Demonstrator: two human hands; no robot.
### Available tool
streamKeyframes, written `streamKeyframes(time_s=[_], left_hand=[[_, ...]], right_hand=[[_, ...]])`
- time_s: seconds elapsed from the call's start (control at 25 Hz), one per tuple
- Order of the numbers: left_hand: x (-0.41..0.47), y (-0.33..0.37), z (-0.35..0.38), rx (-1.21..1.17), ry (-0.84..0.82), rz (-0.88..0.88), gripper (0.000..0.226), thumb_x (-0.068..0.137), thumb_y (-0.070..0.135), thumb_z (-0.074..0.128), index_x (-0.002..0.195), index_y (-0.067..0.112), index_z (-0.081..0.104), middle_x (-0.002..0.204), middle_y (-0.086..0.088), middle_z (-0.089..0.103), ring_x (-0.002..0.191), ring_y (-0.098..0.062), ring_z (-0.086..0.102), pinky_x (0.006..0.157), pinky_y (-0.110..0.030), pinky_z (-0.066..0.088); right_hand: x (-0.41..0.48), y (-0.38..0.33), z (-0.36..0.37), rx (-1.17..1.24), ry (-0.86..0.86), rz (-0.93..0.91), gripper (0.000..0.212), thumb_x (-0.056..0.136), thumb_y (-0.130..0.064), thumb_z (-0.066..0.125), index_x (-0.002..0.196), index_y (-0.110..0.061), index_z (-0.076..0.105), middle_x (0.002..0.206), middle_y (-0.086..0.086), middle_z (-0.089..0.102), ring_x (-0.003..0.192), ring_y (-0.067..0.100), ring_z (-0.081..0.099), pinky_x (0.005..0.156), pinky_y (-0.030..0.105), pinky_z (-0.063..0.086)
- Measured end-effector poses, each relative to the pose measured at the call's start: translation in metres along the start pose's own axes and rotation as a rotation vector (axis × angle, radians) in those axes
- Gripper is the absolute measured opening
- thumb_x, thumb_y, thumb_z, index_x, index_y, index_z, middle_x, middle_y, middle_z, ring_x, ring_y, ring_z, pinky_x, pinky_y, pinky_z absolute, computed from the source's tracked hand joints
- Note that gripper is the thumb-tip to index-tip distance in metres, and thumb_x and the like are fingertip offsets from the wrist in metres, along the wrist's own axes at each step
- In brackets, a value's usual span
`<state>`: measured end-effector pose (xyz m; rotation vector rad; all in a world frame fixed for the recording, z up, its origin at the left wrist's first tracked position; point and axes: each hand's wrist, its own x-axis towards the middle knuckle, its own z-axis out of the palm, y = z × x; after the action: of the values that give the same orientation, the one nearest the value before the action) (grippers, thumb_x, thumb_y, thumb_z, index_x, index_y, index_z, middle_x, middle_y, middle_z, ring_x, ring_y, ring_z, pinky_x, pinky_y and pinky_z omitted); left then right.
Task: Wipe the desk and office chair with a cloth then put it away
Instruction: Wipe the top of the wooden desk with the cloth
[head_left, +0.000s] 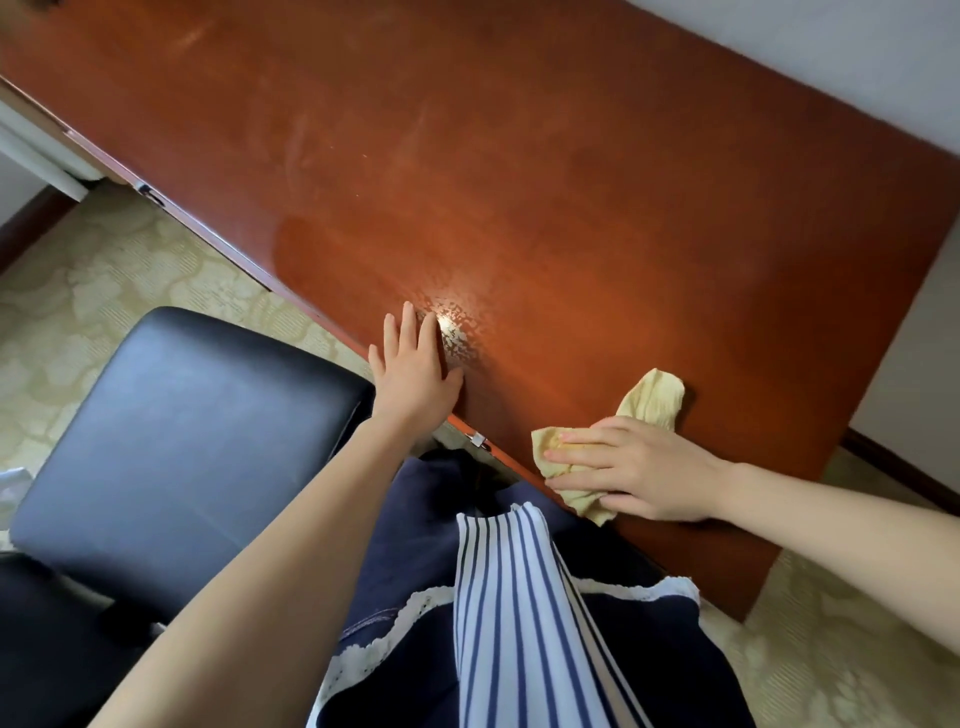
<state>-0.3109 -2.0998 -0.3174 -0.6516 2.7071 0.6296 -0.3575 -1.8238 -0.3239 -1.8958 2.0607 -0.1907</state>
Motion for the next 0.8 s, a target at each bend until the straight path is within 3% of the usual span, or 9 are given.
streamKeyframes(time_s=[0.12,0.28,0.44,0.64,0.8], left_hand=[[0.011,-0.010,-0.009,0.015,0.005,-0.017,0.069,0.094,0.030,0.051,0.150,0.015,0.014,0.160,-0.006,-0.006,0.146,-0.028,-0.010,0.115,-0.051,-0.001],[0.033,-0.030,-0.030,0.035,0.005,-0.030,0.065,0.095,0.029,0.049,0.149,0.014,0.017,0.160,-0.005,-0.005,0.146,-0.030,-0.010,0.115,-0.052,-0.002],[0.061,-0.045,-0.050,0.049,0.018,-0.006,0.067,0.094,0.034,0.050,0.149,0.014,0.016,0.160,-0.005,-0.006,0.146,-0.029,-0.011,0.115,-0.053,-0.002],[0.099,-0.068,-0.075,0.181,-0.088,-0.069,0.109,0.078,0.068,0.056,0.151,0.014,-0.005,0.158,-0.009,-0.016,0.144,-0.032,-0.016,0.110,-0.063,0.000],[0.122,-0.091,-0.093,0.298,-0.154,-0.080,0.136,0.060,0.081,0.059,0.149,0.007,-0.013,0.156,-0.018,-0.019,0.143,-0.036,-0.017,0.107,-0.067,0.001]], right_hand=[[0.031,0.009,-0.005,0.028,0.052,0.112,0.054,0.084,-0.029,0.070,0.135,-0.028,0.053,0.145,-0.007,0.044,0.135,0.015,0.039,0.104,0.035,0.037],[0.093,0.041,-0.021,0.103,0.007,0.326,0.053,0.097,-0.039,0.046,0.146,-0.040,0.027,0.154,-0.019,0.011,0.143,0.004,0.005,0.113,0.033,0.015],[0.153,0.086,-0.050,0.196,0.019,0.528,0.056,0.097,-0.040,0.044,0.147,-0.044,0.019,0.157,-0.017,0.006,0.145,0.007,0.000,0.115,0.044,0.012],[0.215,0.141,-0.083,0.242,0.071,0.819,0.057,0.100,-0.038,0.040,0.150,-0.037,0.014,0.160,-0.010,0.001,0.146,0.011,-0.005,0.115,0.049,0.011],[0.269,0.171,-0.102,0.278,0.116,1.031,0.054,0.102,-0.032,0.035,0.152,-0.030,0.013,0.161,-0.003,0.000,0.147,0.018,-0.006,0.115,0.044,0.017]])
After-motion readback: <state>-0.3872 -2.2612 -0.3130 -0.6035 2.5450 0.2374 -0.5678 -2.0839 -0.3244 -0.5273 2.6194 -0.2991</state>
